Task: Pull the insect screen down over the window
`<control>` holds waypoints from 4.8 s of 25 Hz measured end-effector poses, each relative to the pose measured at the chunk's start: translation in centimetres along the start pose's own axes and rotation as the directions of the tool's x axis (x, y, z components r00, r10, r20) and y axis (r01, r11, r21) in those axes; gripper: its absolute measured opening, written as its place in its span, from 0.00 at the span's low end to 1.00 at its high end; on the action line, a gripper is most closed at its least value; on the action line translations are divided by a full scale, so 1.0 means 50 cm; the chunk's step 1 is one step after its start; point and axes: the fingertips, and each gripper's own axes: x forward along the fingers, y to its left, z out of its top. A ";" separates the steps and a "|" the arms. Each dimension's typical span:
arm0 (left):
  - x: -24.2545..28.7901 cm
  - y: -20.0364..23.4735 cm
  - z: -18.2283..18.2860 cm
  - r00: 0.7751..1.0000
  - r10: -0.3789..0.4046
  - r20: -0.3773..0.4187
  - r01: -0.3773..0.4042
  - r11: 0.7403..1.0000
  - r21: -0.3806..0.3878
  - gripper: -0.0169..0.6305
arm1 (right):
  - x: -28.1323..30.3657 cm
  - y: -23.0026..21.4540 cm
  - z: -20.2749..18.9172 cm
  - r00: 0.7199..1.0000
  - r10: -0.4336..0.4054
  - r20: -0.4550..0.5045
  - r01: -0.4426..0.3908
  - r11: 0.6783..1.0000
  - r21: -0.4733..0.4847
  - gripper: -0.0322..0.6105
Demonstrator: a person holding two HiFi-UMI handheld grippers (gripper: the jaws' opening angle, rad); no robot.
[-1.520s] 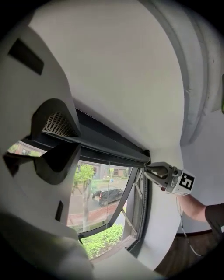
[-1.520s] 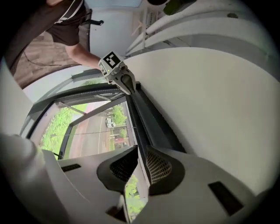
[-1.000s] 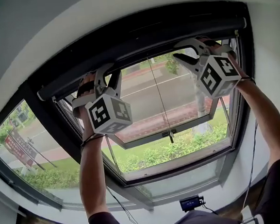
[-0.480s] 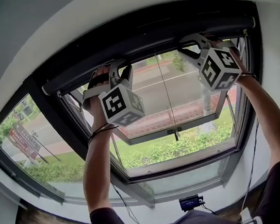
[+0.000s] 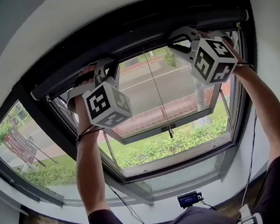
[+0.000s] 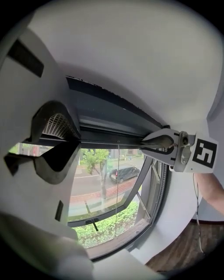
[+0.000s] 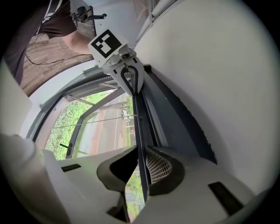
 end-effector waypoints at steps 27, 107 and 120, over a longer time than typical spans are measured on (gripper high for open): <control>-0.079 -0.213 0.009 0.967 -0.252 -0.044 0.248 0.966 -0.068 0.06 | -0.046 0.219 -0.014 0.933 0.340 -0.120 -0.346 0.938 -0.031 0.09; -0.175 -1.182 -0.040 0.595 -0.802 -0.043 0.753 0.576 -0.319 0.06 | -0.049 1.157 -0.184 0.610 0.775 -0.165 -0.718 0.629 0.298 0.08; -0.202 -1.282 -0.051 0.509 -0.859 -0.056 0.794 0.494 -0.354 0.06 | -0.054 1.259 -0.189 0.575 0.800 -0.172 -0.738 0.598 0.312 0.08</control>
